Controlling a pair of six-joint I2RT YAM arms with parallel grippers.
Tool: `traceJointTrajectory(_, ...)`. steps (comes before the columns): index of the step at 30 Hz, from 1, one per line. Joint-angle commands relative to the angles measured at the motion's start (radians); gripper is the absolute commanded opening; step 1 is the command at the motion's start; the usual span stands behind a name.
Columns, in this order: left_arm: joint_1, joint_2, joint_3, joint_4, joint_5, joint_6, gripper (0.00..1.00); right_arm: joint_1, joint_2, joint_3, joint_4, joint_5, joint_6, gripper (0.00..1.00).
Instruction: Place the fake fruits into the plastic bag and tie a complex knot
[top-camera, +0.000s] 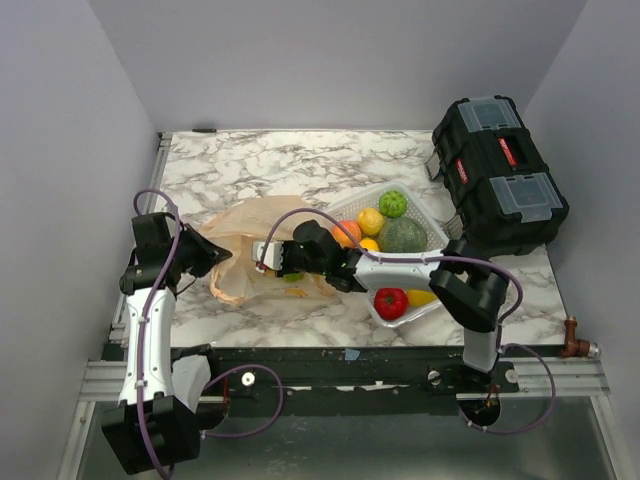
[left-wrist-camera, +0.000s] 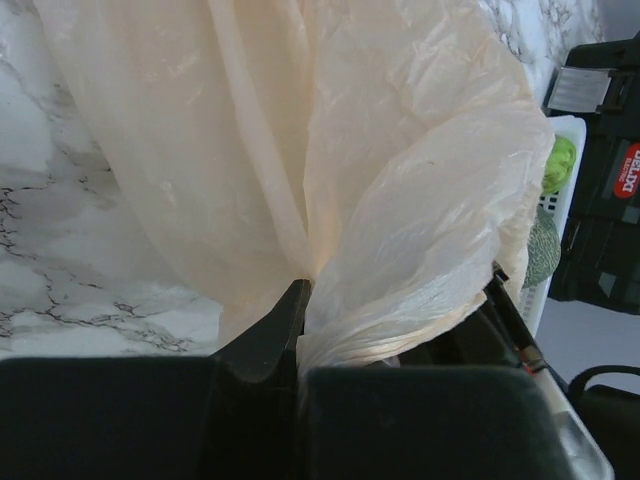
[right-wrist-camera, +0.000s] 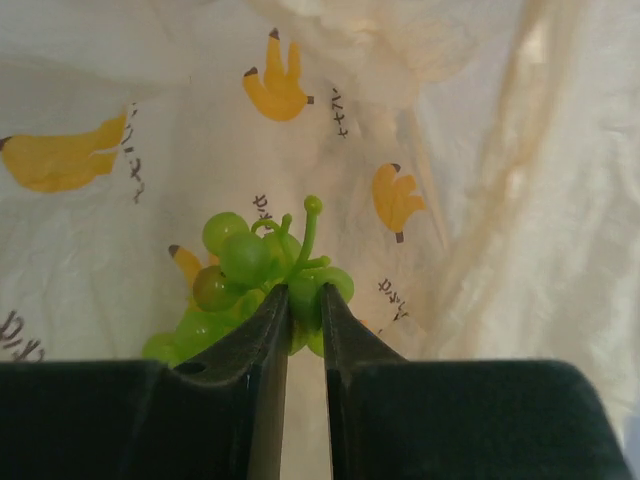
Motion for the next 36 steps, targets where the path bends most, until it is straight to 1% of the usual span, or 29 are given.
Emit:
traceJointTrajectory(1, 0.004, 0.046, 0.032, 0.025, 0.016, -0.019, 0.0, 0.008, 0.077, 0.064, 0.092, 0.064, -0.075, 0.27)
traceJointTrajectory(2, 0.003, 0.055, 0.041, 0.023, 0.016, -0.018, 0.0, 0.009, 0.073, 0.085, 0.071, 0.064, -0.058, 0.3)
traceJointTrajectory(3, 0.003, 0.061, 0.046, 0.022, 0.019, -0.016, 0.0, 0.01, 0.059, 0.109, 0.027, 0.048, -0.039, 0.36)
traceJointTrajectory(5, 0.002, 0.07, 0.049, 0.021, 0.016, -0.016, 0.0, 0.016, 0.014, 0.135, -0.05, -0.006, 0.003, 0.52)
traceJointTrajectory(8, 0.002, 0.076, 0.042, 0.033, 0.013, -0.018, 0.0, 0.032, -0.079, 0.142, -0.162, -0.116, 0.064, 0.67)
traceJointTrajectory(10, 0.002, 0.075, 0.038, 0.036, 0.011, -0.021, 0.0, 0.039, -0.135, 0.169, -0.276, -0.212, 0.118, 0.67)
traceJointTrajectory(12, 0.003, 0.071, 0.038, 0.037, 0.01, -0.022, 0.0, 0.038, -0.177, 0.207, -0.413, -0.312, 0.181, 0.66)
traceJointTrajectory(14, 0.003, 0.068, 0.035, 0.037, 0.011, -0.023, 0.0, 0.038, -0.208, 0.255, -0.549, -0.437, 0.193, 0.64)
traceJointTrajectory(16, 0.002, 0.066, 0.03, 0.039, 0.012, -0.024, 0.0, 0.038, -0.215, 0.317, -0.68, -0.553, 0.215, 0.64)
traceJointTrajectory(19, 0.002, 0.058, 0.023, 0.041, 0.01, -0.027, 0.0, 0.039, -0.172, 0.479, -0.917, -0.682, 0.26, 0.62)
traceJointTrajectory(20, 0.003, 0.054, 0.021, 0.041, 0.01, -0.027, 0.0, 0.037, -0.17, 0.512, -0.965, -0.684, 0.293, 0.6)
traceJointTrajectory(22, 0.003, 0.047, 0.021, 0.04, 0.008, -0.027, 0.0, 0.017, -0.203, 0.527, -0.985, -0.65, 0.366, 0.6)
traceJointTrajectory(25, 0.003, 0.037, 0.012, 0.046, 0.008, -0.03, 0.0, -0.074, -0.3, 0.452, -0.919, -0.637, 0.446, 0.61)
traceJointTrajectory(28, 0.002, 0.031, 0.004, 0.049, 0.006, -0.033, 0.0, -0.216, -0.35, 0.406, -0.915, -0.598, 0.48, 0.66)
traceJointTrajectory(29, 0.003, 0.029, 0.004, 0.049, 0.006, -0.033, 0.0, -0.286, -0.36, 0.394, -0.924, -0.599, 0.486, 0.67)
traceJointTrajectory(31, 0.003, 0.03, 0.006, 0.048, 0.007, -0.031, 0.0, -0.411, -0.382, 0.357, -0.932, -0.592, 0.499, 0.74)
traceJointTrajectory(34, 0.002, 0.033, 0.006, 0.05, 0.011, -0.031, 0.0, -0.548, -0.413, 0.281, -0.931, -0.451, 0.452, 0.81)
traceJointTrajectory(36, 0.003, 0.035, 0.002, 0.057, 0.012, -0.034, 0.0, -0.607, -0.403, 0.235, -0.917, -0.322, 0.409, 0.82)
